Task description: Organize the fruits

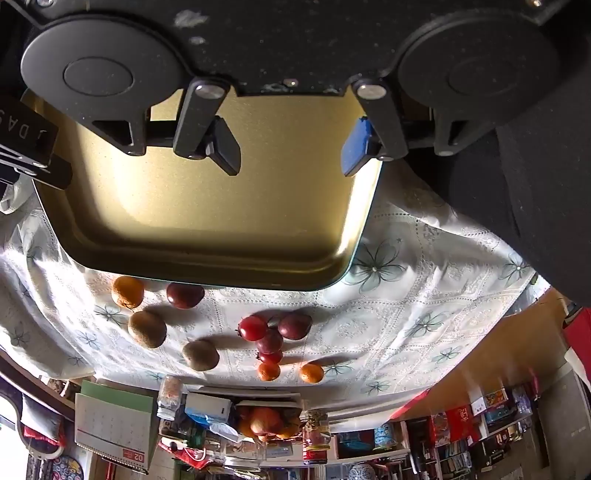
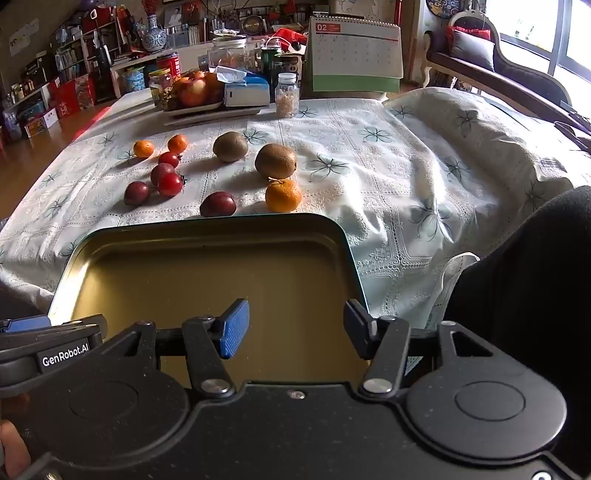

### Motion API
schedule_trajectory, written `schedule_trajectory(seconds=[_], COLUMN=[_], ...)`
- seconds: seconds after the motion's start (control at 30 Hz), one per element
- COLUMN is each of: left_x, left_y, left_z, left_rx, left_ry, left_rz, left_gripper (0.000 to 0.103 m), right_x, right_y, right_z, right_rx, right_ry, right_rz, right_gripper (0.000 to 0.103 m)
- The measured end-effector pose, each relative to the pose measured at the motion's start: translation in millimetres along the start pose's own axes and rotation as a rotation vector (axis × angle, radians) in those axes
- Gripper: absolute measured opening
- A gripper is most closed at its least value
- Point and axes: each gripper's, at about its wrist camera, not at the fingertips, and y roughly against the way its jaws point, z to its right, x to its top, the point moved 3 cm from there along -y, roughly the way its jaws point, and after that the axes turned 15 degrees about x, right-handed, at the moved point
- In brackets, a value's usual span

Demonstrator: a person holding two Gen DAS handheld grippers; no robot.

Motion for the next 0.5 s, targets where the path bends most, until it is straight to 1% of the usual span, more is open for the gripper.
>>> schedule_trajectory(seconds=[0.2, 0.3, 0.37, 0.4, 0.5], left_x=[-4.3, -4.2, -7.2, -2.9, -3.4], left_y=[-0.3, -0.3, 0.4, -0.4, -1.2], left_z=[2.5, 1.3, 2.7, 1.4, 1.6], left_rx=[0.000, -0.011, -0.013, -0.016, -0.017], left_ry=[-0.029, -0.028, -0.028, -0.027, -0.029], left_rz=[0.016, 0.020, 0.015, 0.006, -0.001], left_gripper=[0.063, 0.063, 0.063, 0.063, 0.063], right_x=[0.5, -3.0, -3.2, -4.4, -2.2], right_y=[0.9, -1.5, -3.4, -3.1, -1.4], right_z=[3.0, -4.2, -4.3, -5.0, -6.5], right_rx=[0.000, -0.004, -0.002, 0.000, 0.005], right_ry=[0.005, 0.021, 0.031, 0.034, 0.039], right_rz=[-0.003, 0.001, 0.001, 0.003, -0.007], right_gripper=[0.061, 0.061, 0.061, 0.061, 0.061])
